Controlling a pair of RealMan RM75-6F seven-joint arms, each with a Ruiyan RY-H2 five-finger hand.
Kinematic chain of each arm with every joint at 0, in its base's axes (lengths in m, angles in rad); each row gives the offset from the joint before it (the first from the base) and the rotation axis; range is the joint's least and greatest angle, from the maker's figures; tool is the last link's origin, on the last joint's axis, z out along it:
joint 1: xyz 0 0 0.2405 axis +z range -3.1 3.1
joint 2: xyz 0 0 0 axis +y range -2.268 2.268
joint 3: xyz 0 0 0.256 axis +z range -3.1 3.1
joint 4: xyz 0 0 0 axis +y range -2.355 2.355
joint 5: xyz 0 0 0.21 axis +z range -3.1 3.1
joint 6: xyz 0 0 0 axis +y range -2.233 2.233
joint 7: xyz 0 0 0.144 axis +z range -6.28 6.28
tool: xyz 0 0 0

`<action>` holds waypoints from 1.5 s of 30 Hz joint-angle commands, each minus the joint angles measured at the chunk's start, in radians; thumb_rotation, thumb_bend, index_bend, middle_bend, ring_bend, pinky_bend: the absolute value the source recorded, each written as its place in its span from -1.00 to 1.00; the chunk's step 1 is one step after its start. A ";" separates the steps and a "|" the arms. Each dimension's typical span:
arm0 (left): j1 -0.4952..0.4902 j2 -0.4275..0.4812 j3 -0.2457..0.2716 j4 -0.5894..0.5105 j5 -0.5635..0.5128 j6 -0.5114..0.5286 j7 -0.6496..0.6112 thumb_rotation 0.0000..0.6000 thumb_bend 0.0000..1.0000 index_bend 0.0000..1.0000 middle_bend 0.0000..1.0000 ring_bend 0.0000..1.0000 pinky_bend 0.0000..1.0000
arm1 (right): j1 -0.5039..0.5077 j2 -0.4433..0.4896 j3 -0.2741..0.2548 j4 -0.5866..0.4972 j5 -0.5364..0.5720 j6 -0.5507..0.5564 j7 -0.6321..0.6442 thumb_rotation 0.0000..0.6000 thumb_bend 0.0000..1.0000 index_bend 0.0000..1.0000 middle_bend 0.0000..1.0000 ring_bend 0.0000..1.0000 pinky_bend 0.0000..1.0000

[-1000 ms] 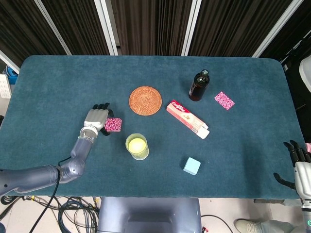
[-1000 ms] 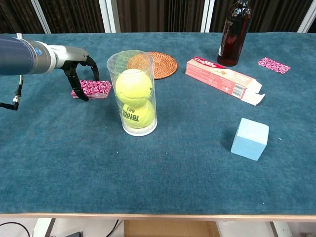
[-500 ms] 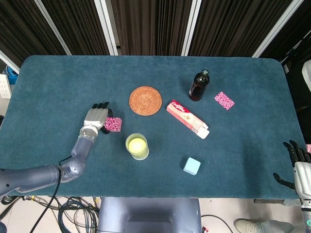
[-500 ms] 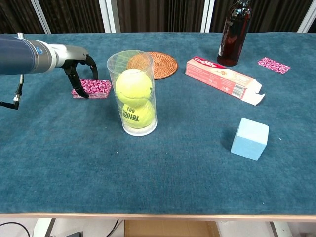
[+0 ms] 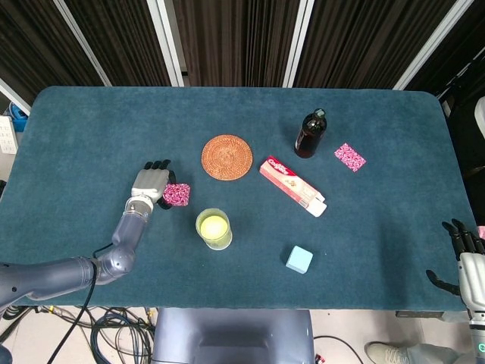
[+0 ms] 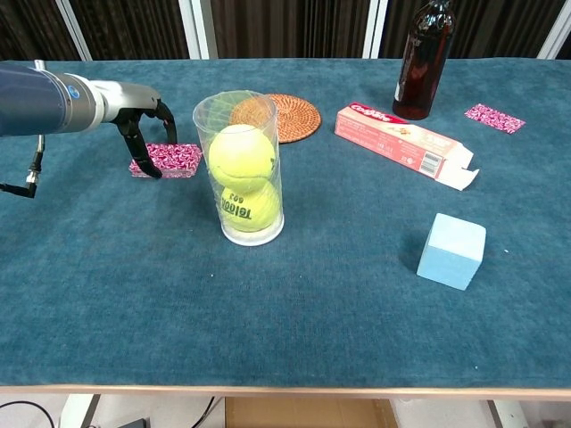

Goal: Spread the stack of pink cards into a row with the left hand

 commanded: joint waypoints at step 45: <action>0.043 0.205 0.036 -0.315 0.035 0.073 -0.016 1.00 -0.39 -0.04 -0.74 -1.00 -1.00 | 0.000 0.005 -0.003 -0.008 0.001 -0.005 0.002 1.00 -0.67 -0.77 -0.84 -0.71 -0.61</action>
